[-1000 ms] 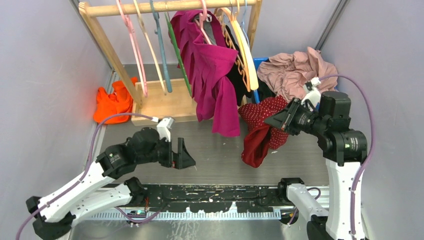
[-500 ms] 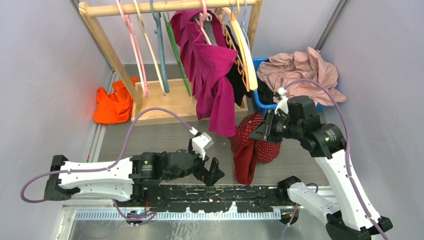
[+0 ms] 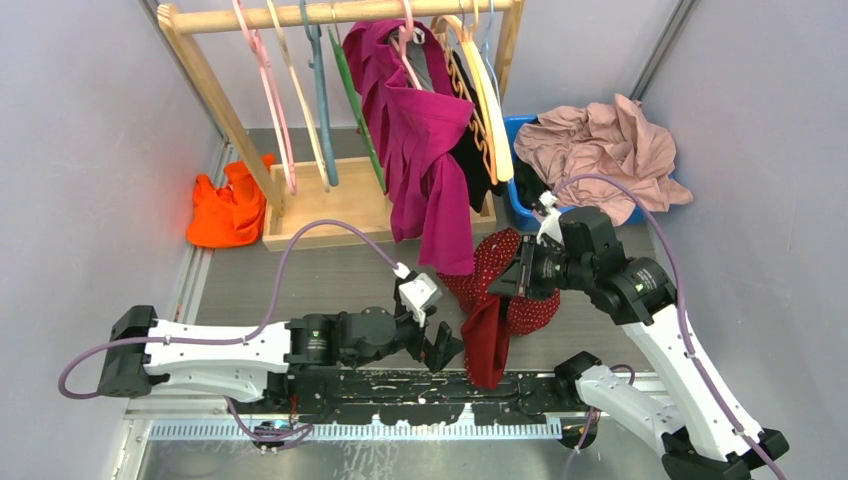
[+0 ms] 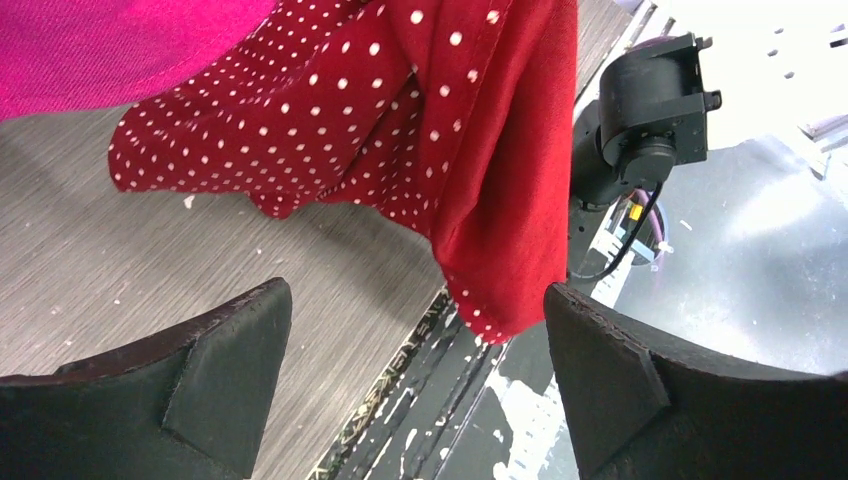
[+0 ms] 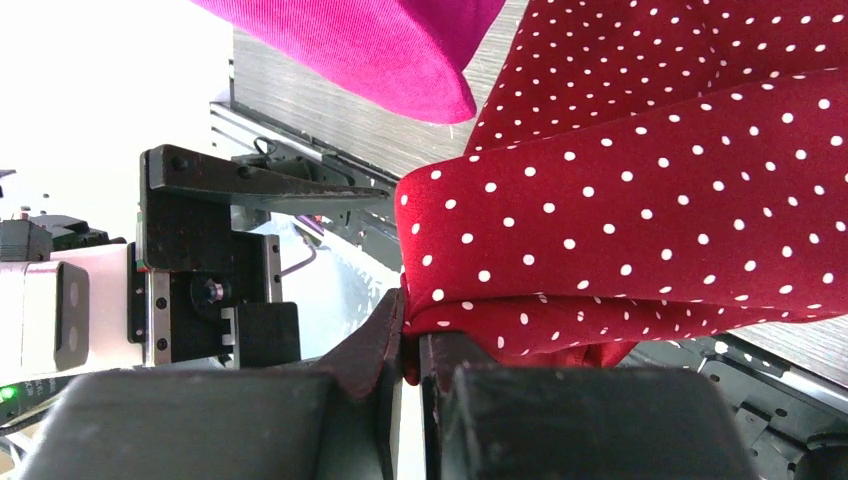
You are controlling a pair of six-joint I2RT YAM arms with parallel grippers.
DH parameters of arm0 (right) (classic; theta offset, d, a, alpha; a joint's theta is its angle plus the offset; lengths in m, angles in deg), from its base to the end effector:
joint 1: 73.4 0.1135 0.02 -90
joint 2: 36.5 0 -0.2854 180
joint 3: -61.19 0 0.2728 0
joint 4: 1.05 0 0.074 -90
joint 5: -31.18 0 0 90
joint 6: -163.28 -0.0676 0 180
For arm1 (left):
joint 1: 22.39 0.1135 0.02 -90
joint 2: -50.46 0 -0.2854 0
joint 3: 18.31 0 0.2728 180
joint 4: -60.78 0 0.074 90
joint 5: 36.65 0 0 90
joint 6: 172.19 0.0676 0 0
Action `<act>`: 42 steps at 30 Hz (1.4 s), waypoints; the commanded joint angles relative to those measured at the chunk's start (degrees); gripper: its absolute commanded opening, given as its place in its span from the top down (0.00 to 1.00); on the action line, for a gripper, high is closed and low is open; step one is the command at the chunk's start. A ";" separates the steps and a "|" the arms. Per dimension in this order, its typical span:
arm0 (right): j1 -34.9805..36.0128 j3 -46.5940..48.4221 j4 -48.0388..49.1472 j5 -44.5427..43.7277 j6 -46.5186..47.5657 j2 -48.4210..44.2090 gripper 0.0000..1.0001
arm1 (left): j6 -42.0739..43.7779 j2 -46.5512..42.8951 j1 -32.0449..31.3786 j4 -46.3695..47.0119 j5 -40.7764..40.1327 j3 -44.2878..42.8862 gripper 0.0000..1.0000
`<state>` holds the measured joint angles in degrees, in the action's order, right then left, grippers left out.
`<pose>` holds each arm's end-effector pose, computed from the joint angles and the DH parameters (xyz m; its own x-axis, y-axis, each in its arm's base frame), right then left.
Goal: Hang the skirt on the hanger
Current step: Place the skirt at the center of the board.
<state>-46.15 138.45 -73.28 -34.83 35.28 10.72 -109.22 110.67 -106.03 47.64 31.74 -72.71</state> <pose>0.1322 0.0990 0.3684 -0.8929 0.1728 -0.4157 -0.1731 0.7207 0.6713 0.0557 -0.2746 0.2891 -0.4344 0.0834 -0.8968 0.7723 0.5468 -0.3233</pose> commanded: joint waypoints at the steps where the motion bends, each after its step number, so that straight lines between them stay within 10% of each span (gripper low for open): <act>1: 1.55 -0.85 5.06 1.47 -1.19 -0.49 0.99 | 1.28 2.40 -0.25 9.17 -0.05 -0.85 0.04; 11: 4.57 -1.72 5.96 0.85 -1.26 -0.39 0.99 | 0.62 5.74 -0.29 12.48 -4.01 -1.11 0.11; 25: 8.82 -2.18 7.21 -1.01 -1.68 0.16 0.99 | -0.43 9.68 0.05 10.69 -3.56 -4.76 0.98; 42: 10.22 -6.04 14.23 -0.77 -1.39 5.40 0.95 | -13.00 -9.30 -0.09 -21.85 -10.04 -5.39 1.00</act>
<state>-36.69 132.86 -65.13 -35.79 34.01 14.65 -118.27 104.74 -106.01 32.71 24.70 -78.85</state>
